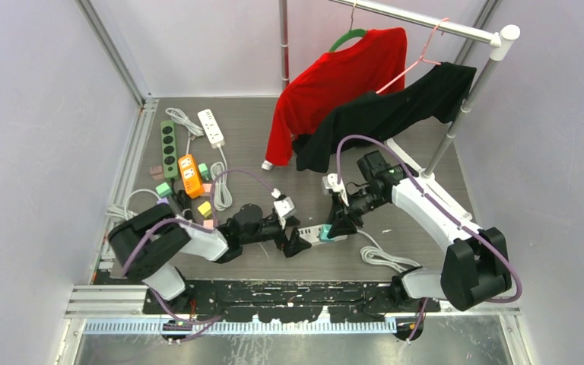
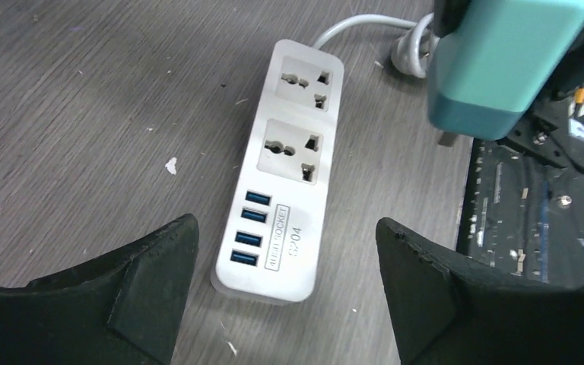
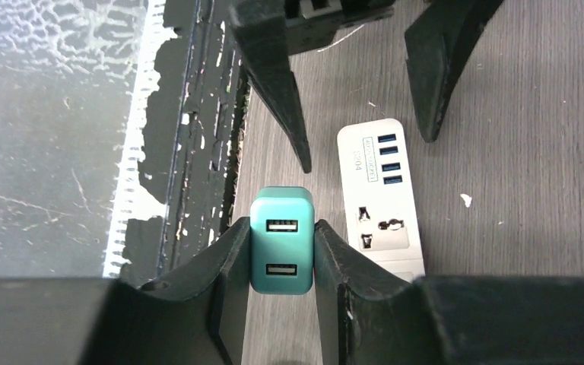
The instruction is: Pull the plug off the socket
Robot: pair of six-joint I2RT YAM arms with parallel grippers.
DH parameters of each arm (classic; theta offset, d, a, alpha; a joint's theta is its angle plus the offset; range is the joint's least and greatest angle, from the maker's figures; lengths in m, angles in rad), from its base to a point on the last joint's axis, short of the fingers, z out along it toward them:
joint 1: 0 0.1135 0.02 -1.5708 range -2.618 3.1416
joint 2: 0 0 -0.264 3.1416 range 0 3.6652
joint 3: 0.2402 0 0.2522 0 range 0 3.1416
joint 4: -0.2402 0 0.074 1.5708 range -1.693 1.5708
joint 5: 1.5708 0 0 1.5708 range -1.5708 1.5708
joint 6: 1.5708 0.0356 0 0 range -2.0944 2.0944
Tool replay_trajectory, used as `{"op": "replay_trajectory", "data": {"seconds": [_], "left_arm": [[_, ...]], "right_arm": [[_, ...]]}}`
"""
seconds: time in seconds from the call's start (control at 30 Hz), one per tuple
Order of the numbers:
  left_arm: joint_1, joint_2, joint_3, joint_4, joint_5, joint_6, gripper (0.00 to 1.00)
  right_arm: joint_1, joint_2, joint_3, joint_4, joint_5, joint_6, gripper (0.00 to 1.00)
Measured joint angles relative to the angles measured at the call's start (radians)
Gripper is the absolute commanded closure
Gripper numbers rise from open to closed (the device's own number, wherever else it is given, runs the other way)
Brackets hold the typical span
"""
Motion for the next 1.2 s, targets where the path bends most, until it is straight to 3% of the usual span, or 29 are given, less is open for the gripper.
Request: {"op": "replay_trajectory", "data": {"seconds": [0.3,0.33,0.5,0.73,1.03,1.2], "left_arm": [[0.0,-0.405,0.006,-0.429,-0.073,-0.108,0.13],[0.0,-0.44,0.006,-0.455,-0.079,-0.119,0.09],[0.0,-0.558,0.005,-0.558,-0.102,-0.229,0.09],[-0.013,-0.573,0.016,-0.594,-0.166,-0.379,0.1],[-0.24,-0.466,0.215,-0.776,-0.509,-0.425,0.12],[-0.301,-0.353,0.315,-0.834,-0.656,-0.425,0.15]], "right_arm": [[-0.019,0.015,0.035,0.061,0.021,0.297,0.95],[-0.019,0.016,0.035,0.077,0.025,0.327,0.95],[-0.019,0.043,0.035,0.148,0.053,0.478,0.95],[-0.019,0.089,0.035,0.204,0.093,0.614,0.95],[-0.019,0.163,0.038,0.213,0.154,0.691,0.91],[-0.019,0.177,0.042,0.213,0.171,0.708,0.9]]}}
